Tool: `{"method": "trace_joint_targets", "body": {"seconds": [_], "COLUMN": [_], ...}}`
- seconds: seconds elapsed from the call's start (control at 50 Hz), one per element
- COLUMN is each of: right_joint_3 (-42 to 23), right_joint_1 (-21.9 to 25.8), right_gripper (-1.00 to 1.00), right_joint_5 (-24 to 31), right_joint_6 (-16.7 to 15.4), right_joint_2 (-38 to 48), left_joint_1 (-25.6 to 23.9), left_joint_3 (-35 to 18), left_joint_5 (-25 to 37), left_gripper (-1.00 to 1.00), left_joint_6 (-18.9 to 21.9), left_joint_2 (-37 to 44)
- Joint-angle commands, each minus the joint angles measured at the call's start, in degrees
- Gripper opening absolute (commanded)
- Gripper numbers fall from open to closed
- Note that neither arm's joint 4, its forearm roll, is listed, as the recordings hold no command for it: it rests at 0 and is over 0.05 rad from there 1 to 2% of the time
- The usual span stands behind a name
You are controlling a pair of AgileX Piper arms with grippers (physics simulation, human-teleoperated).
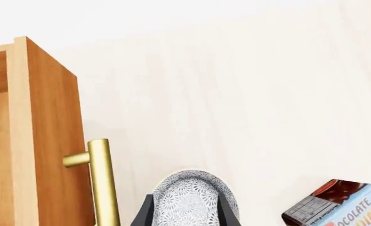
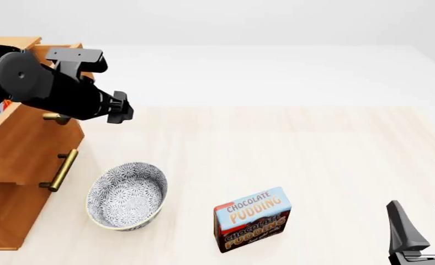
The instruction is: Put the butter at the back in the top drawer of the cabinet and close it.
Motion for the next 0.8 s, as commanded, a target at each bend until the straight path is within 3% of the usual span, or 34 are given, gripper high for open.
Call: {"method": "trace_joint_targets", "body": {"seconds": [0.02,0.8], "right_joint_3": [0.00,0.00], "right_joint_1": [0.00,0.00], "right_gripper": [1.00,1.00], "right_joint_5": [0.00,0.00], "right_joint_6": [0.00,0.00], "right_joint_2": [0.00,0.00], "left_joint_1": [1.77,8.70], "left_joint_3": [1.78,5.38], "left_joint_5": [-0.31,-1.90], "left_gripper": [1.00,1.00], "left_joint_6": [0.14,1.58], "left_joint_2": [-0.42,-3.45]}}
